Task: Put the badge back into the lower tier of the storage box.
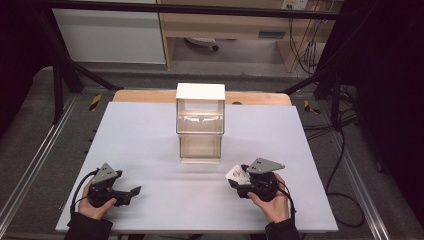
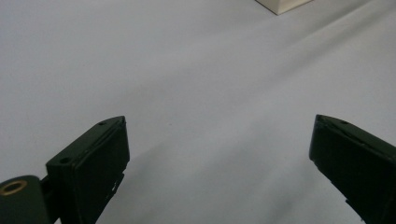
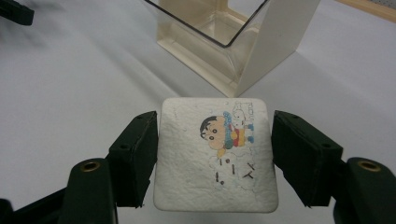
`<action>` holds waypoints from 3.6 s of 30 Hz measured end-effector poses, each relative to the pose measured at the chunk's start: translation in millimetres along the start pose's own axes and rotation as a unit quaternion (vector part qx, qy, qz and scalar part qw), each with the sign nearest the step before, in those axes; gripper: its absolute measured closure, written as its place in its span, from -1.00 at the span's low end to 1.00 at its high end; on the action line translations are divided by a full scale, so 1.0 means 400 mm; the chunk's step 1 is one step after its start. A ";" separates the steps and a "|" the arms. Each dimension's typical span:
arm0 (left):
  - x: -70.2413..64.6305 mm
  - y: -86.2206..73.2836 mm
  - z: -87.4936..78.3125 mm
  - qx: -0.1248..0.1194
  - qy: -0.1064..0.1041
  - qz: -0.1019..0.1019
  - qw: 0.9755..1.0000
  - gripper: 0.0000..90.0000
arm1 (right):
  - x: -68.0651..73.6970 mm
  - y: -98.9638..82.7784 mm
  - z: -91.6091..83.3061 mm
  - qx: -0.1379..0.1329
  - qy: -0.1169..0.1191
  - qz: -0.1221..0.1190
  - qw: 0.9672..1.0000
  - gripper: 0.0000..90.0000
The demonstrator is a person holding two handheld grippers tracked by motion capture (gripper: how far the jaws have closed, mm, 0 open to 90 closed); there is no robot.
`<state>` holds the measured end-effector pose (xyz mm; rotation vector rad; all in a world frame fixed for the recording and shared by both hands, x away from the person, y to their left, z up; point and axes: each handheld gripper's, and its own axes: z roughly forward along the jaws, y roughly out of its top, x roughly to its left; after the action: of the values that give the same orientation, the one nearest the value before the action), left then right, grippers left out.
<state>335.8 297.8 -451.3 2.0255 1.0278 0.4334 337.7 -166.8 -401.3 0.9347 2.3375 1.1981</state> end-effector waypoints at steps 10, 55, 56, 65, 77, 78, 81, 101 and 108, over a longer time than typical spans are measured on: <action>0.000 0.000 0.000 0.000 0.000 0.000 1.000 -0.91 | 0.010 0.019 0.010 -0.004 -0.001 -0.002 1.000 -0.26; 0.001 0.000 -0.002 -0.001 -0.001 0.002 1.000 -0.91 | 0.037 0.142 0.078 -0.046 -0.006 0.001 0.999 -0.26; 0.001 0.000 -0.002 -0.001 -0.001 0.002 1.000 -0.91 | 0.037 0.145 0.080 -0.046 -0.006 0.001 0.999 -0.26; 0.001 0.000 -0.002 -0.001 -0.001 0.002 1.000 -0.91 | 0.037 0.166 0.103 -0.047 -0.011 0.000 0.999 -0.26; 0.001 0.001 -0.002 -0.001 -0.001 0.002 1.000 -0.91 | 0.039 0.188 0.137 -0.054 -0.016 0.003 0.998 -0.26; 0.001 0.000 -0.002 -0.001 -0.001 0.001 1.000 -0.91 | 0.039 0.190 0.140 -0.055 -0.015 0.003 0.998 -0.26; 0.001 0.001 -0.003 -0.002 -0.001 0.002 1.000 -0.91 | 0.041 0.196 0.150 -0.056 -0.016 0.003 0.998 -0.26; 0.002 0.001 -0.003 -0.003 -0.001 0.001 1.000 -0.91 | 0.041 0.199 0.195 -0.064 -0.025 0.012 0.998 -0.26; 0.002 0.001 -0.003 -0.003 -0.001 0.001 1.000 -0.90 | 0.039 0.196 0.209 -0.063 -0.032 0.010 0.997 -0.26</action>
<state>335.7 299.0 -450.3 2.0202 1.0228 0.4348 405.1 -74.3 -386.0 0.9421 2.1793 1.2883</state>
